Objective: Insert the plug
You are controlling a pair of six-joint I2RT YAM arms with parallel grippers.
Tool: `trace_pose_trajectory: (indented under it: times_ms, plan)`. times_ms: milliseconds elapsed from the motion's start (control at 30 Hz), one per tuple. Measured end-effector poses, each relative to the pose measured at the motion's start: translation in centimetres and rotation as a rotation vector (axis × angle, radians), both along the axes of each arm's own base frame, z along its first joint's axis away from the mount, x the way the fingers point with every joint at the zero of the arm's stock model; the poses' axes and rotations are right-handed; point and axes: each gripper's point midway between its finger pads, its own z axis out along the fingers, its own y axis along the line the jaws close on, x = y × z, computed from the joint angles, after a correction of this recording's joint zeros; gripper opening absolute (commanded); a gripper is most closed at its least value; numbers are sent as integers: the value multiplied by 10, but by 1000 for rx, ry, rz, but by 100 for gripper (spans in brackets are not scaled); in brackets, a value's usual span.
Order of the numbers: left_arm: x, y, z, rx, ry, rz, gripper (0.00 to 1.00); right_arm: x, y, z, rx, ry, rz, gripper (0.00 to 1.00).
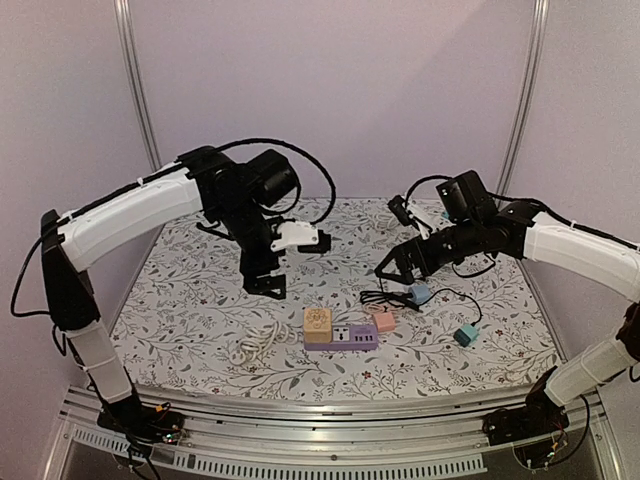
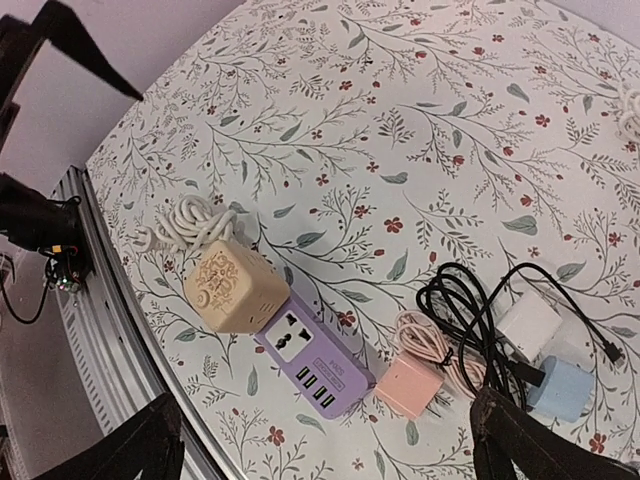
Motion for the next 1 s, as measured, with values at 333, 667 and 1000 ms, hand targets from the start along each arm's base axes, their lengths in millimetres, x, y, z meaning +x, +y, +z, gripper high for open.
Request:
trace_pose_trajectory:
  times_ms: [333, 667, 1000]
  plan:
    - [43, 147, 15, -81, 30, 402, 99, -82, 75, -75, -205, -286, 697, 99]
    - [20, 197, 12, -187, 21, 573, 99, -58, 73, -168, -464, -294, 848, 99]
    - [16, 210, -7, -215, 53, 663, 98, -32, 71, -186, -514, -246, 786, 39]
